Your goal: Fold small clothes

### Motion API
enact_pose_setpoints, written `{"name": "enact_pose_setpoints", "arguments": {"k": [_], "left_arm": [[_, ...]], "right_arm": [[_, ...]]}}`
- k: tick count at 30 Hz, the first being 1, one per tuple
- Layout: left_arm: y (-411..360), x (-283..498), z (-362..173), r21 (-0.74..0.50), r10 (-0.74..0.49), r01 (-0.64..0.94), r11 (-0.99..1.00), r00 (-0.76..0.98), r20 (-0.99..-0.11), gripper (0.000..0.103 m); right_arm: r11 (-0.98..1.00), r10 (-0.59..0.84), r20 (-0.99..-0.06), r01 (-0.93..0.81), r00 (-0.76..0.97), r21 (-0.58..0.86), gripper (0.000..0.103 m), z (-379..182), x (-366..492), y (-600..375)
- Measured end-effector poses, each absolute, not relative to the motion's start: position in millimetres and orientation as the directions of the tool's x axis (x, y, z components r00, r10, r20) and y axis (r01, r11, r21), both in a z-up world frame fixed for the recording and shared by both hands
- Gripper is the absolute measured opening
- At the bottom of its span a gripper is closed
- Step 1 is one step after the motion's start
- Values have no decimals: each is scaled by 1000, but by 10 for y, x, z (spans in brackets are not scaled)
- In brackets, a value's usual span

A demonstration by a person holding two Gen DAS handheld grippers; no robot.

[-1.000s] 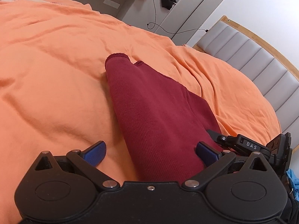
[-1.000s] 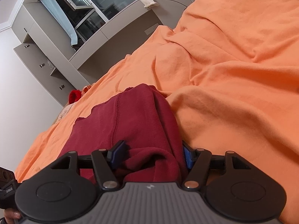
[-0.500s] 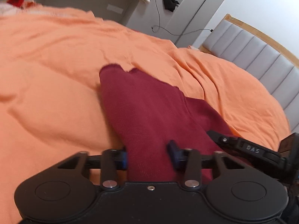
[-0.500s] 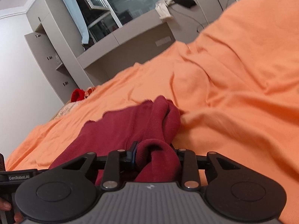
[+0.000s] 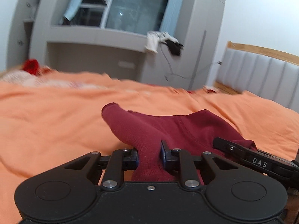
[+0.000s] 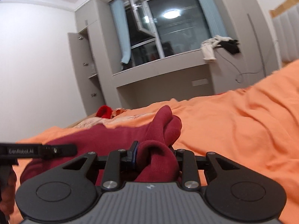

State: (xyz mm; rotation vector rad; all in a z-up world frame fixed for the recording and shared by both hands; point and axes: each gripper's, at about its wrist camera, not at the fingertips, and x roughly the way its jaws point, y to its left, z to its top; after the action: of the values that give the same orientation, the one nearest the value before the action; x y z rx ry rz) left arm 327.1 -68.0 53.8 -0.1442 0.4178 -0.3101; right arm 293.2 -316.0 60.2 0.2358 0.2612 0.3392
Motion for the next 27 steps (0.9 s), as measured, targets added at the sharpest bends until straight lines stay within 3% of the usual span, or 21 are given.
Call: {"name": "enact_pose_setpoints", "arguments": {"k": [2, 5, 8, 11, 15, 19, 23, 27], "left_arm": [[-572, 3305, 483, -190, -285, 227, 955, 879, -382, 24], [-464, 3442, 259, -208, -245, 161, 965, 837, -490, 27], [-382, 3512, 64, -233, -208, 92, 968, 810, -548, 39], [-324, 3464, 42, -254, -197, 64, 965, 816, -543, 48], [-367, 3451, 49, -227, -168, 48, 973, 821, -546, 57], [-344, 3425, 52, -224, -137, 11, 975, 819, -557, 73], [-323, 3393, 91, -230, -115, -22, 973, 818, -564, 91], [-316, 3233, 200, -241, -113, -19, 970, 845, -523, 100]], "right_arm": [[920, 359, -257, -295, 897, 257, 32, 500, 3060, -3065], [937, 325, -384, -241, 864, 252, 35, 290, 3263, -3006], [917, 339, -455, -182, 823, 355, 50, 167, 3380, -3165], [893, 356, -462, -150, 812, 425, 57, 115, 3393, -3304], [901, 342, -467, -144, 815, 410, 65, 103, 3368, -3309], [907, 323, -465, -129, 824, 401, 75, 135, 3333, -3303], [905, 313, -430, -128, 847, 406, 87, 220, 3244, -3339], [917, 295, -370, -152, 881, 369, 99, 364, 2992, -3338]]}}
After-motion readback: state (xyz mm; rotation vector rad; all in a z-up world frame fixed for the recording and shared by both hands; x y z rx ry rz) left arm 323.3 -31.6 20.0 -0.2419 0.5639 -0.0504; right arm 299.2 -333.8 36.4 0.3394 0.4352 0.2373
